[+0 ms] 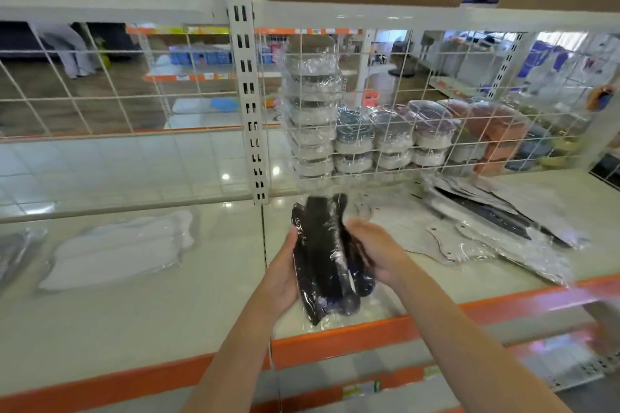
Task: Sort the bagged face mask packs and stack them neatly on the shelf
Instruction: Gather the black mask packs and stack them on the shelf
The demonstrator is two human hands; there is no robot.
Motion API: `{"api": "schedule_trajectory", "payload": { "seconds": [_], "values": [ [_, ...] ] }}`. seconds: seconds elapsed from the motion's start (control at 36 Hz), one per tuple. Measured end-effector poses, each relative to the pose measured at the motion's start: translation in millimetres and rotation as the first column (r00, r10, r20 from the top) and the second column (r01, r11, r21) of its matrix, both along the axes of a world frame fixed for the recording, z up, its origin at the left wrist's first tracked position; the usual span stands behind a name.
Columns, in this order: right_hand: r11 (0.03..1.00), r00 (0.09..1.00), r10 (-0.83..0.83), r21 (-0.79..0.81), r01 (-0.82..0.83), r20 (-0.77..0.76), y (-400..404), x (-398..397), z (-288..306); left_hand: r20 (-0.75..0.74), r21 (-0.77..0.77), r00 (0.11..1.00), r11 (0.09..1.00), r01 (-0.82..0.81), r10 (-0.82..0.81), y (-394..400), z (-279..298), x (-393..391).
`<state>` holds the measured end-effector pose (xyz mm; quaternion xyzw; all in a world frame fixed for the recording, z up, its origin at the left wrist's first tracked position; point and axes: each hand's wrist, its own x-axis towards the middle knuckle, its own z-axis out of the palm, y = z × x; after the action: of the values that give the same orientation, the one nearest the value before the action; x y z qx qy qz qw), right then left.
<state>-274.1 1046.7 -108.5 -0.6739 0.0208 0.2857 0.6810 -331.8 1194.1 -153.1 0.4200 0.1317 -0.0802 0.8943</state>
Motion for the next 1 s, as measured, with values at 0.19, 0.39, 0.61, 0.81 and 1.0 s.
{"api": "schedule_trajectory", "payload": {
  "seconds": [0.19,0.39,0.61,0.81,1.0],
  "values": [
    [0.626,0.836,0.269,-0.747,0.227,0.479,-14,34,-26,-0.079,0.141,0.995,0.989,-0.052,0.063,6,-13,1],
    [0.112,0.756,0.587,-0.954,0.279,0.290,-72,43,-41,-0.094,0.144,0.993,0.988,-0.056,0.071,4,-9,3],
    [-0.004,0.590,0.760,-0.907,0.422,0.272,-68,32,-29,-0.124,0.144,0.990,0.988,-0.053,0.072,2,-8,3],
    [0.110,0.723,0.652,-0.972,0.206,0.227,-55,30,-29,-0.129,0.140,0.988,0.988,-0.061,0.079,3,-7,2],
    [0.021,0.602,0.764,-0.941,0.337,0.232,-46,29,-7,-0.135,0.146,0.987,0.987,-0.063,0.083,2,-5,-2]
  ]
}}
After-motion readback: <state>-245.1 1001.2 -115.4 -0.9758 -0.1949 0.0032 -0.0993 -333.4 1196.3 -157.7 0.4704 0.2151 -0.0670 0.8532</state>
